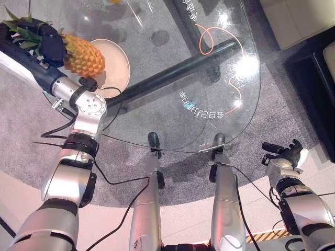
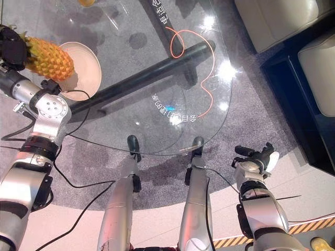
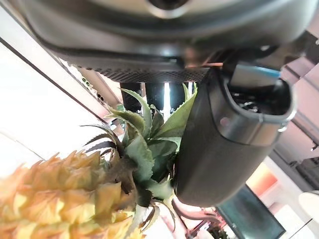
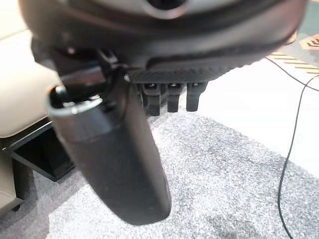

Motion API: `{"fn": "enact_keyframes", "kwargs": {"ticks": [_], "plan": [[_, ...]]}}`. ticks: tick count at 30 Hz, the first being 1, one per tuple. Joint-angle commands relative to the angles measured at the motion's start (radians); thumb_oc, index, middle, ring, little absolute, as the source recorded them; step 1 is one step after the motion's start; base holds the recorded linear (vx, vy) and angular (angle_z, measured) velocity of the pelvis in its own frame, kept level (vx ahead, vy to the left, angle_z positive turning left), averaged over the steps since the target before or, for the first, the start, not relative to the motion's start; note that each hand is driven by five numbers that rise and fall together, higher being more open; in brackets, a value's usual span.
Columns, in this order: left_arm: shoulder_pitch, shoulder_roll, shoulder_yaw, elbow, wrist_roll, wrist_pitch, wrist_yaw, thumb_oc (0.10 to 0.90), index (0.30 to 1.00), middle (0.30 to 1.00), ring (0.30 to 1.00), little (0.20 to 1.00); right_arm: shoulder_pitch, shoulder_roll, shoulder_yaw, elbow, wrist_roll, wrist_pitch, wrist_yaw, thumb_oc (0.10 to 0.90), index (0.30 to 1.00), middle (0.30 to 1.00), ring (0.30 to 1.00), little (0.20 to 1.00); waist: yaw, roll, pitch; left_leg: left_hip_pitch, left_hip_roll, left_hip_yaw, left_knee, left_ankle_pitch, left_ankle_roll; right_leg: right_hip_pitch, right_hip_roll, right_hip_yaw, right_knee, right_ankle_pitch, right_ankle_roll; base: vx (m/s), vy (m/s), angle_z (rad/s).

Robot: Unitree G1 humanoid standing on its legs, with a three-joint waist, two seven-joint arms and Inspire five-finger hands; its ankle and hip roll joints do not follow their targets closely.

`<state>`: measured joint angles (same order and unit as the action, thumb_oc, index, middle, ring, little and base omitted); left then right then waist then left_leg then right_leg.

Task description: Pick up the fruit to the plate

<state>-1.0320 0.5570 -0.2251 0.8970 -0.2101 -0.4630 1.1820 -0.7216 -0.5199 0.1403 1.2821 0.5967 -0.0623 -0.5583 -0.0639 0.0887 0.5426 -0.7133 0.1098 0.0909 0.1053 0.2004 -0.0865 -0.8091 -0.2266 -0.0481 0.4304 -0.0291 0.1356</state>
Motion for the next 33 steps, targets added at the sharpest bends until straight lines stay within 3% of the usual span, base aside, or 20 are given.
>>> {"fn": "enact_keyframes", "kwargs": {"ticks": [1, 7, 15, 33], "plan": [[-0.156, 0.124, 0.033, 0.024, 0.078, -0.057, 0.009, 0.100, 0.300, 0.300, 0.300, 0.200, -0.002, -0.058, 0.020, 0.033, -0.006, 0.009, -0.018, 0.800, 0.900, 0.900, 0.900, 0.900, 0.012, -0.027, -0.023, -0.017, -0.012, 0.010, 0.136, -0.149, -0.009, 0.029, 0.050, -0.070, -0.068, 0.009, -0.043, 0.00, 0.031, 0.00], [-0.144, 0.123, 0.036, 0.052, 0.068, -0.050, -0.018, 0.100, 0.300, 0.300, 0.300, 0.200, -0.001, -0.050, 0.021, 0.027, -0.025, 0.025, -0.003, 0.800, 0.900, 0.900, 0.900, 0.900, 0.008, -0.029, -0.023, -0.015, -0.012, 0.011, 0.140, -0.158, -0.011, 0.029, 0.054, -0.065, -0.062, -0.002, -0.042, 0.00, 0.005, 0.00], [-0.151, 0.128, 0.027, 0.078, 0.049, -0.046, -0.089, 0.100, 0.300, 0.300, 0.300, 0.200, -0.001, -0.033, 0.041, 0.036, -0.012, 0.083, 0.116, 0.800, 0.900, 0.900, 0.900, 0.900, 0.008, -0.045, -0.023, -0.034, -0.008, 0.007, 0.144, -0.152, -0.011, 0.015, 0.059, -0.066, -0.065, 0.010, -0.043, 0.00, 0.000, 0.00], [-0.154, 0.123, 0.017, 0.097, 0.054, -0.065, -0.087, 0.100, 0.300, 0.300, 0.300, 0.200, -0.007, -0.029, 0.054, 0.017, -0.018, 0.059, 0.113, 0.800, 0.900, 0.900, 0.900, 0.900, 0.001, -0.056, -0.023, -0.043, -0.010, 0.004, 0.154, -0.163, -0.014, 0.008, 0.066, -0.059, -0.064, 0.006, -0.043, 0.00, 0.000, 0.00]]}}
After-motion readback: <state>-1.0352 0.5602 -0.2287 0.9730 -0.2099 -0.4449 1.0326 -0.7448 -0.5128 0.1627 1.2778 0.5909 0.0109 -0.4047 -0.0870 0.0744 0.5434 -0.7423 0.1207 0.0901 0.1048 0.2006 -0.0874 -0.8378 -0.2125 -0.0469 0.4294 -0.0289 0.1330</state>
